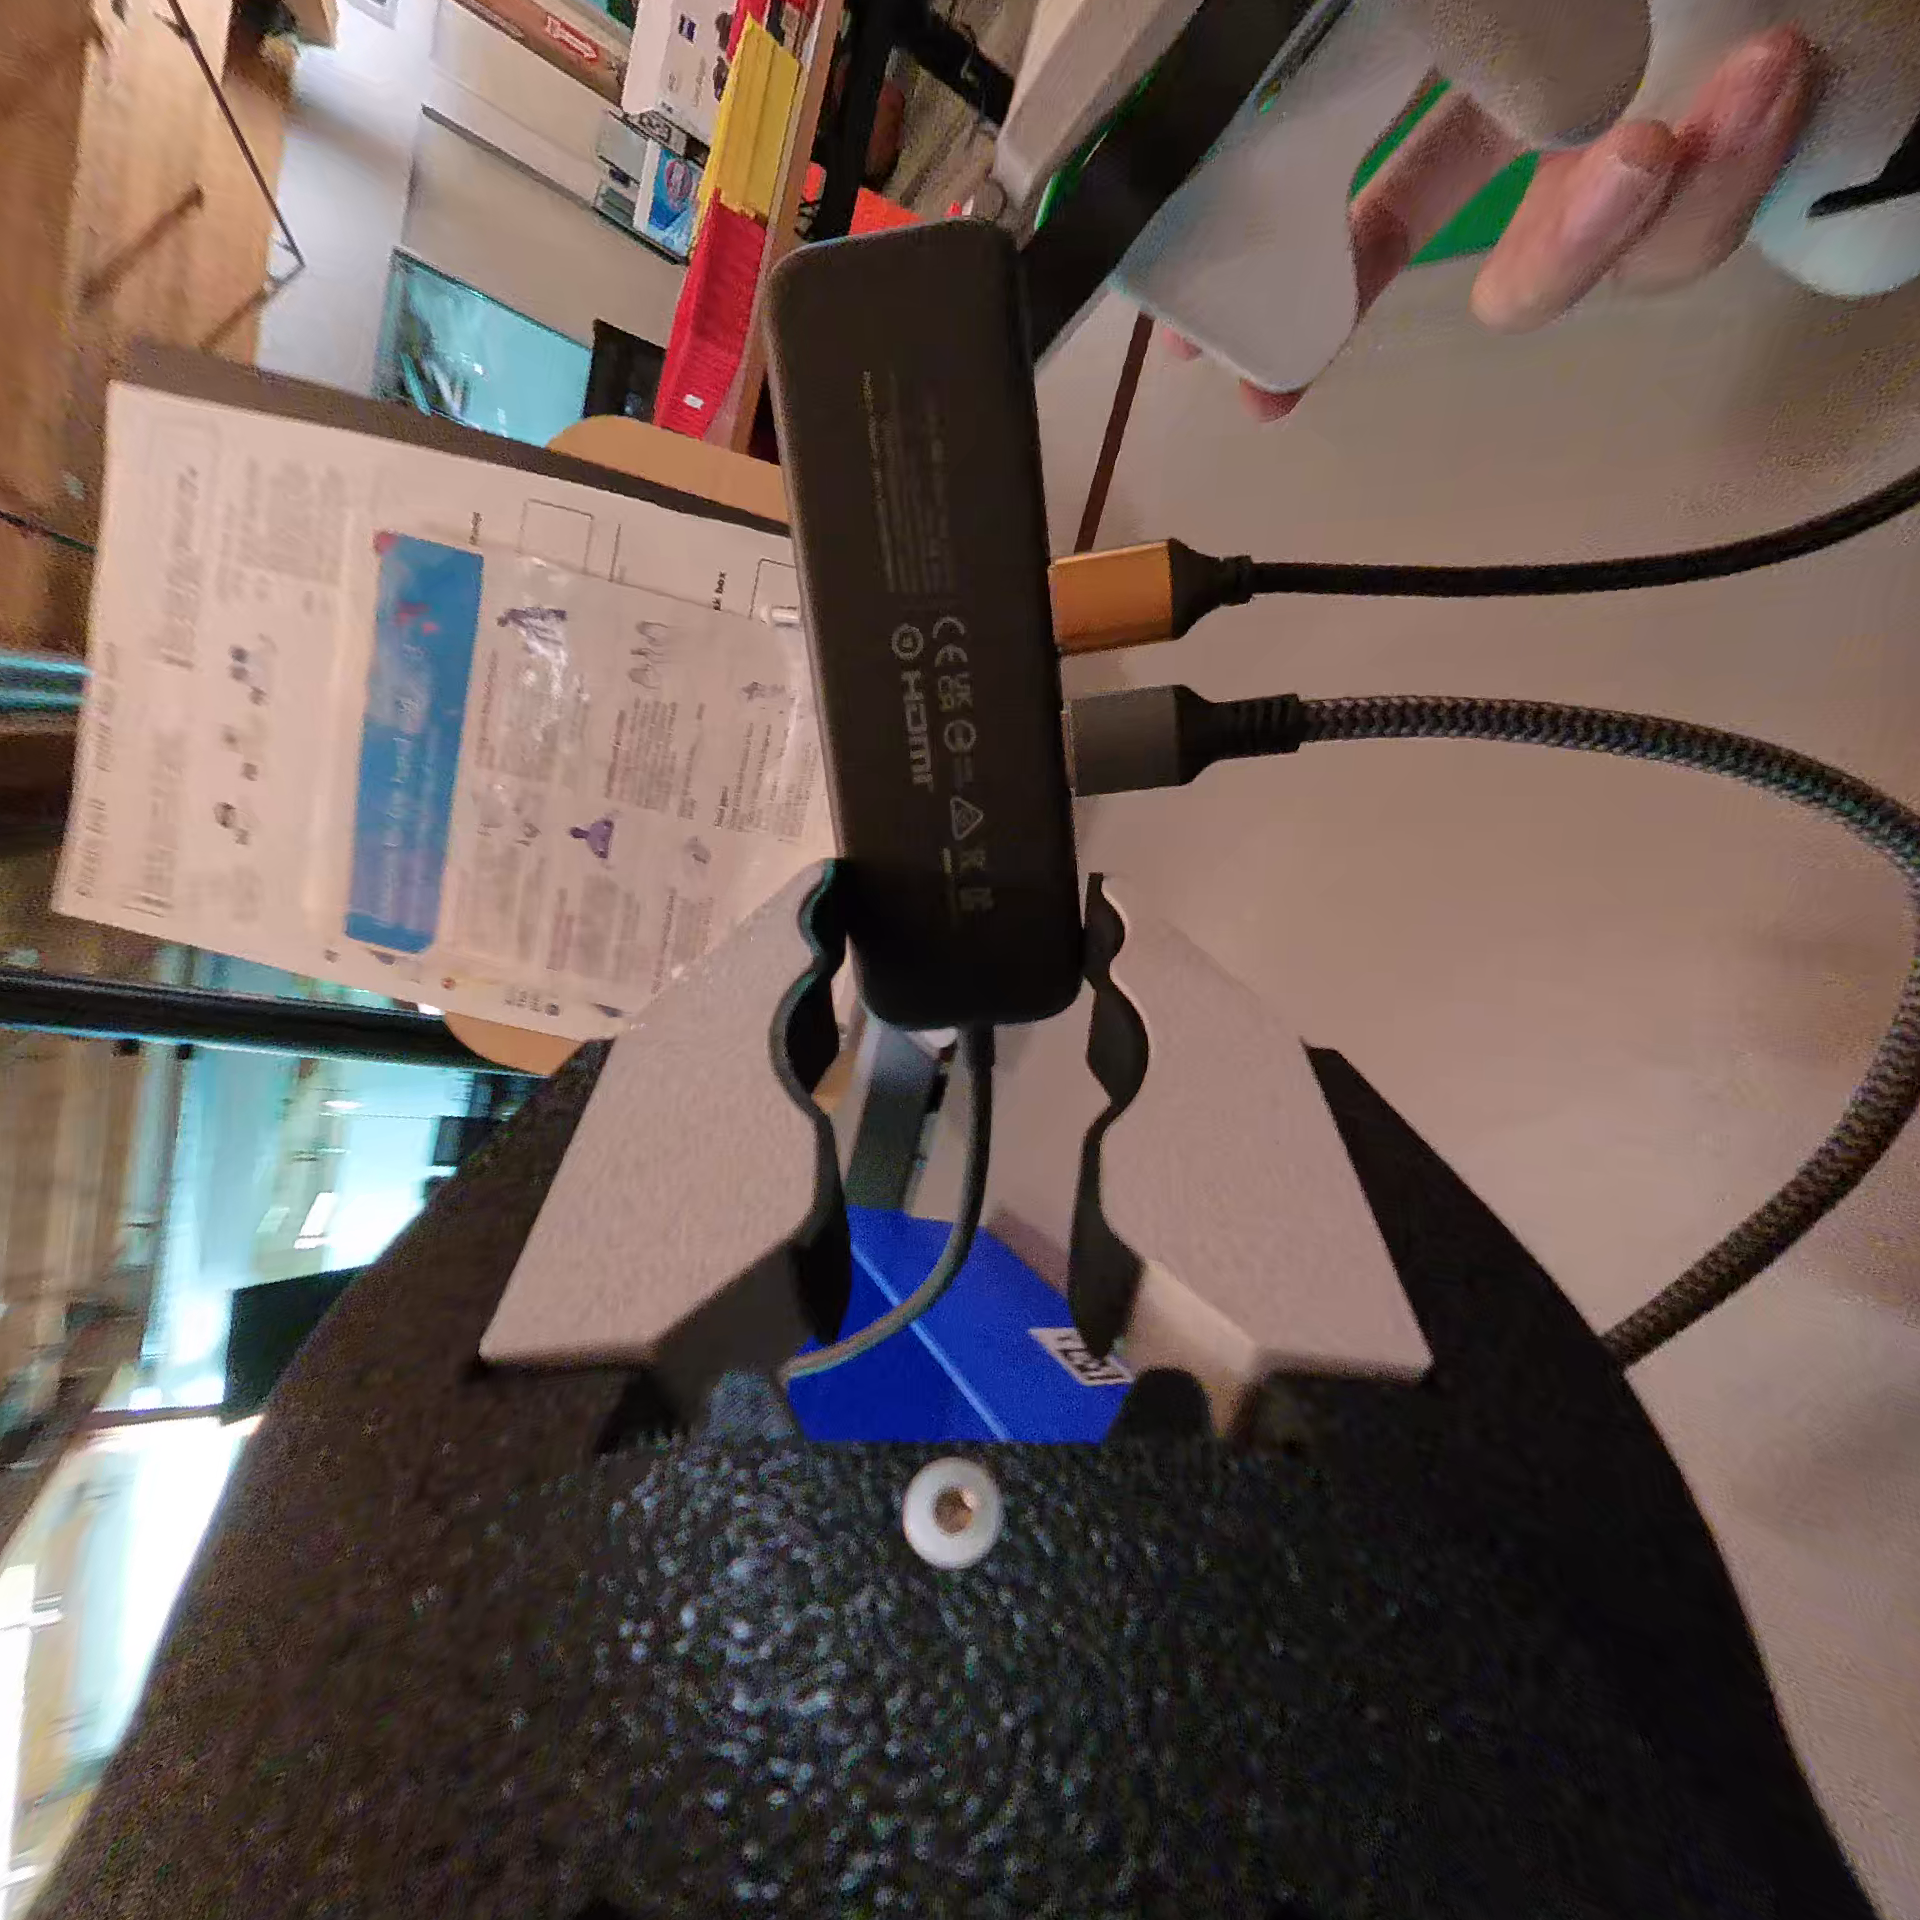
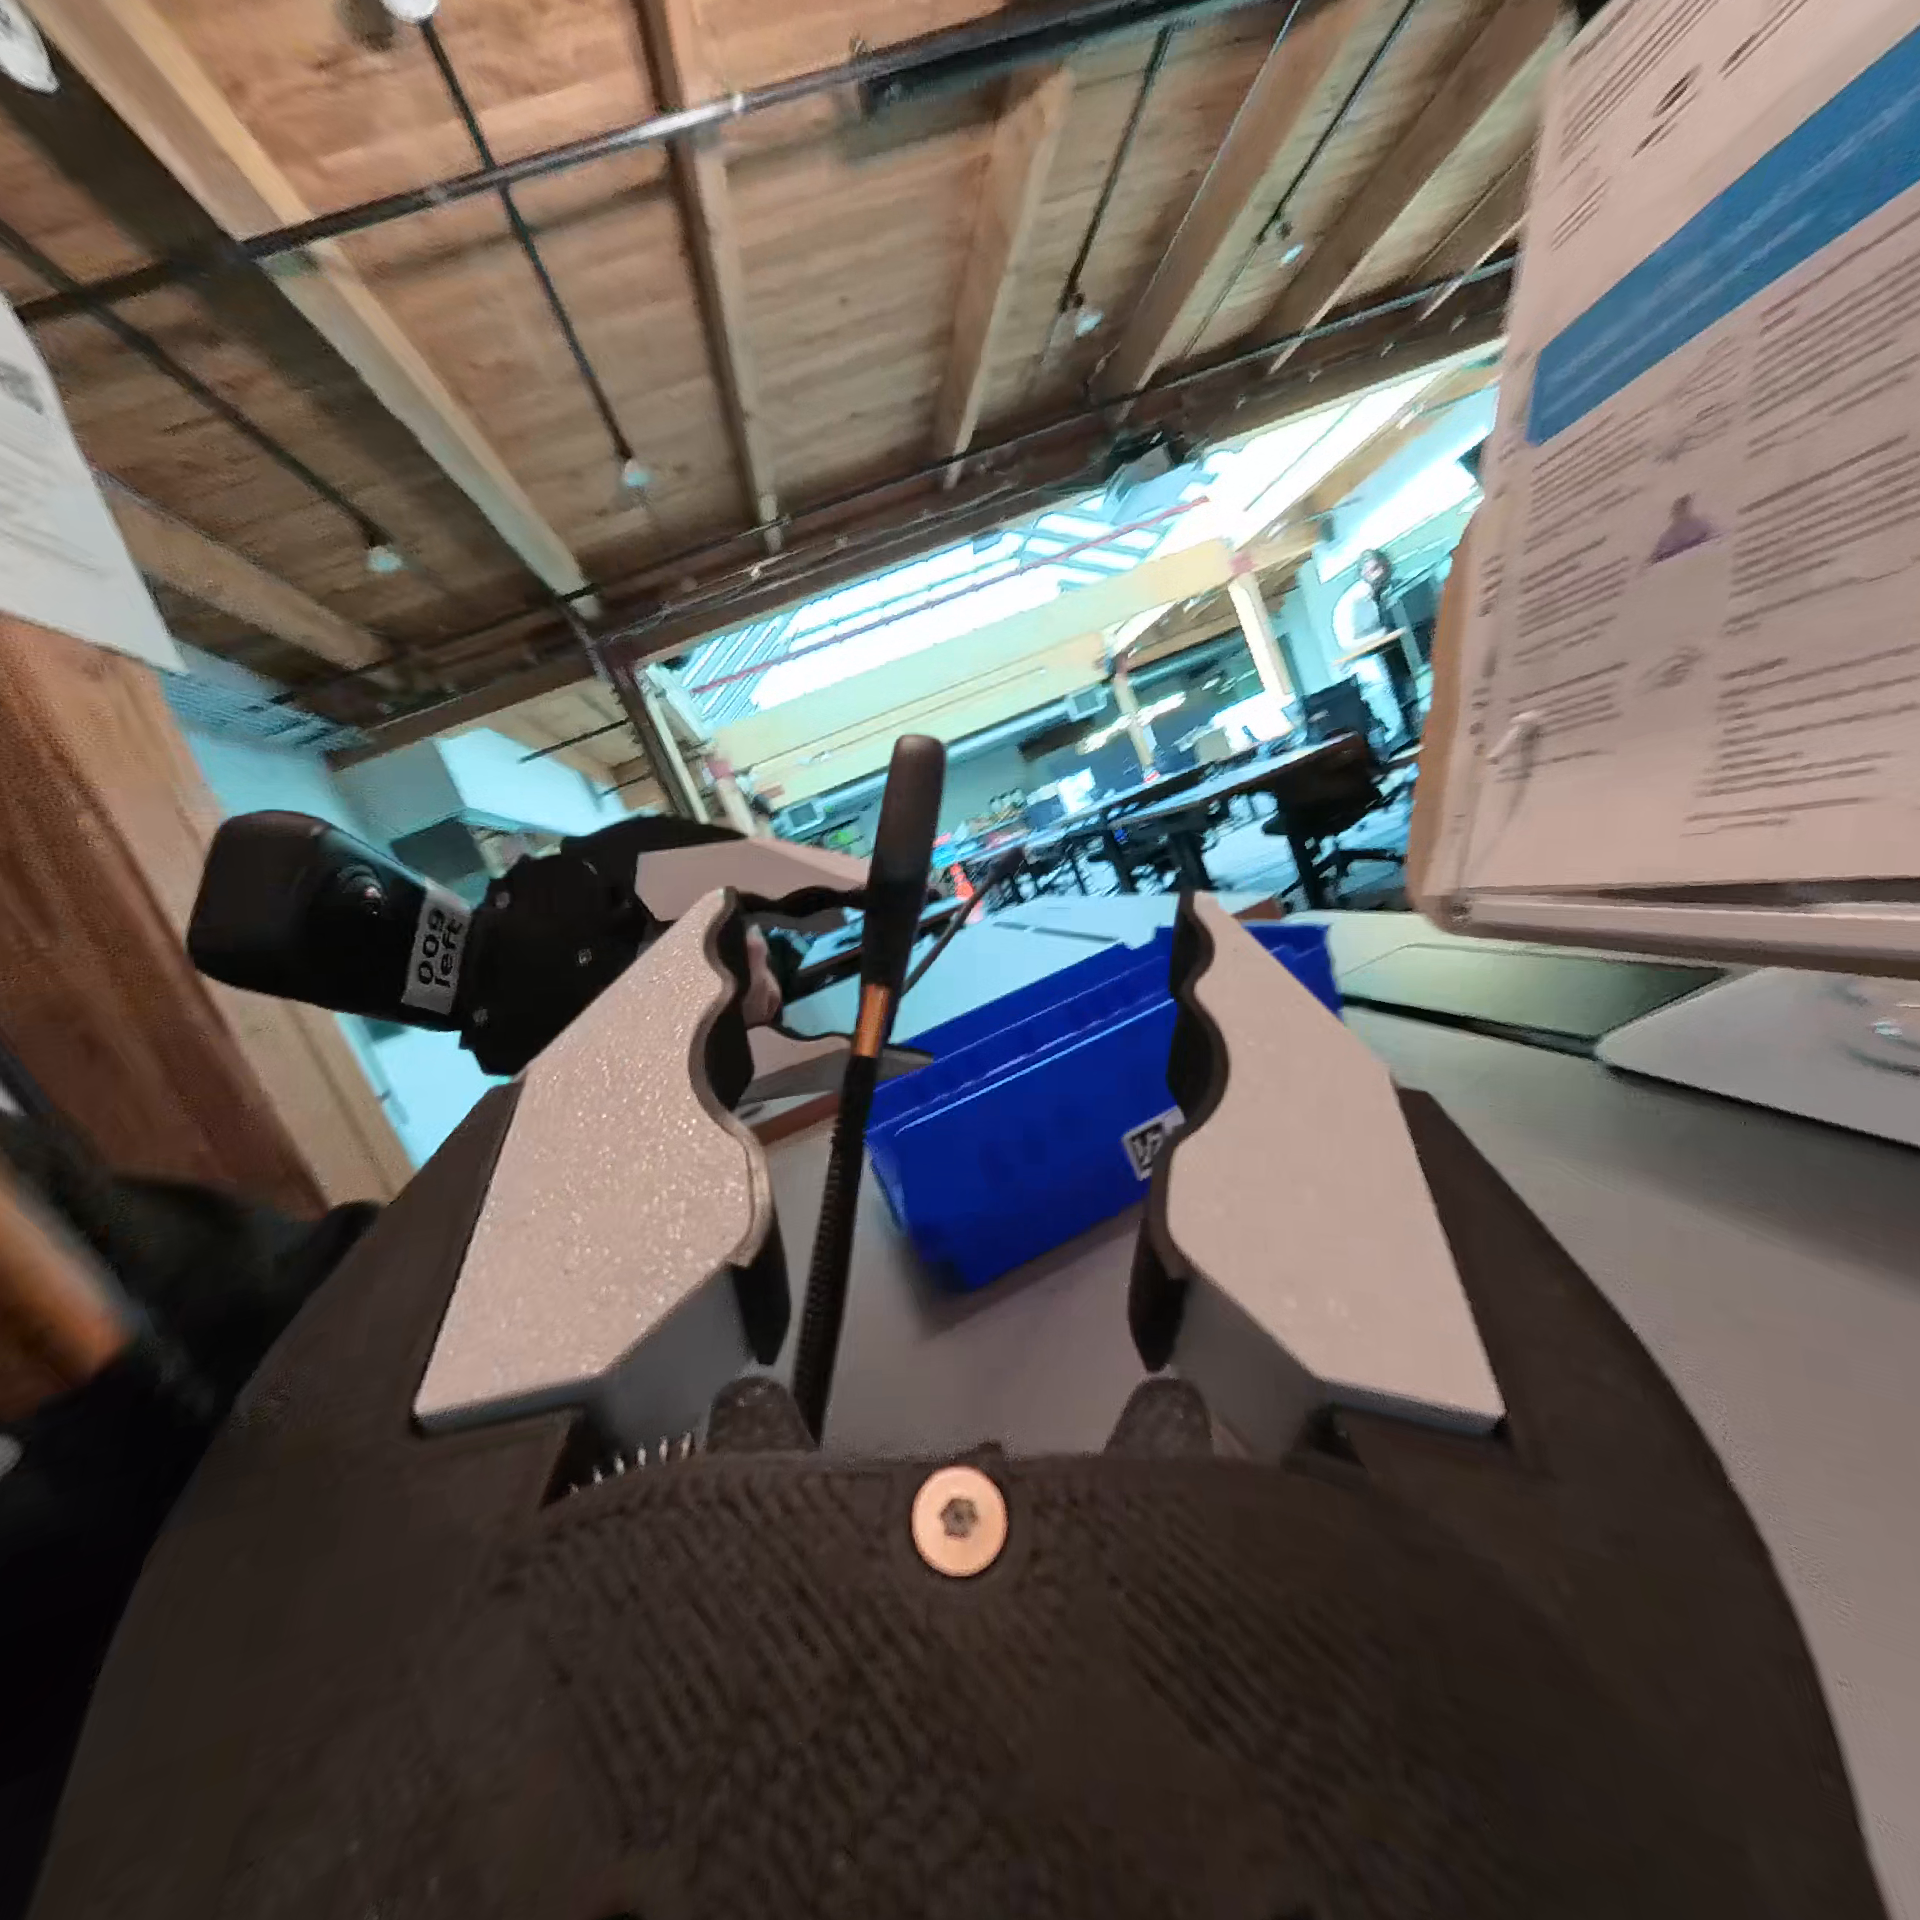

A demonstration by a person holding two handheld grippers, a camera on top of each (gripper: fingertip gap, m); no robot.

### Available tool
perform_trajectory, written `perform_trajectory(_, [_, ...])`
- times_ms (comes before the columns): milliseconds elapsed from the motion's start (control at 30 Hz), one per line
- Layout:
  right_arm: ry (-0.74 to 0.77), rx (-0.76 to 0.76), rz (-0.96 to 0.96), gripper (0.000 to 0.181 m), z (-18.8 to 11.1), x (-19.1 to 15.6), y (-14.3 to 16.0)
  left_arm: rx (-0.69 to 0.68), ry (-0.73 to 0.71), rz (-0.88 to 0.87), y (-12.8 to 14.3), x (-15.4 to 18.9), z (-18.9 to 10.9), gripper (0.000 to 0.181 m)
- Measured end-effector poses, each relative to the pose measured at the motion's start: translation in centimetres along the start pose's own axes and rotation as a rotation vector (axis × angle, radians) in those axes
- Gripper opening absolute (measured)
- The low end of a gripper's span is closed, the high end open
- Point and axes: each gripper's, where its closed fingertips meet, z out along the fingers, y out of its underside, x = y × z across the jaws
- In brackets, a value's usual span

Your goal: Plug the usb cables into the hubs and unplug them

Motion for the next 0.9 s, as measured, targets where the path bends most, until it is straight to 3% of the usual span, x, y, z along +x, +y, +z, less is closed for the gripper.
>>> perform_trajectory(33, [-0.015,-0.029,0.009,0.080,0.5,-0.3,0.7,-0.011,-0.012,0.045,-0.2,0.3,0.0,0.043])
perform_trajectory(100, [-0.054,-0.048,0.016,0.075,1.3,-1.0,1.6,-0.027,-0.033,0.117,-0.6,0.8,0.2,0.043])
perform_trajectory(133, [-0.078,-0.043,0.011,0.054,1.5,-1.4,1.9,-0.031,-0.043,0.149,-0.7,1.0,0.2,0.043])
perform_trajectory(167, [-0.094,-0.026,0.001,0.020,1.6,-1.5,1.8,-0.031,-0.054,0.164,-0.8,1.1,0.3,0.043])
perform_trajectory(200, [-0.104,0.001,0.007,0.011,1.7,-1.6,1.6,-0.022,-0.073,0.161,-0.9,1.0,0.2,0.043])
perform_trajectory(300, [-0.159,0.039,0.128,0.010,1.6,-1.6,1.0,0.088,-0.094,0.123,-1.8,0.8,-0.1,0.043])
perform_trajectory(467, [-0.270,0.120,0.358,0.010,1.5,-2.2,0.0,0.444,-0.075,-0.107,-3.9,0.1,-2.1,0.045])
perform_trajectory(533, [-0.340,0.107,0.439,0.010,1.9,-2.9,0.5,0.493,-0.048,-0.155,-3.7,0.2,-2.4,0.050])
perform_trajectory(700, [-0.363,0.066,0.603,0.010,2.7,-2.8,1.6,0.569,-0.091,-0.095,-3.6,0.9,-3.2,0.046])
perform_trajectory(900, [-0.375,0.054,0.706,0.011,2.9,-2.3,2.2,0.657,-0.011,-0.186,-3.2,1.4,-3.8,0.044])
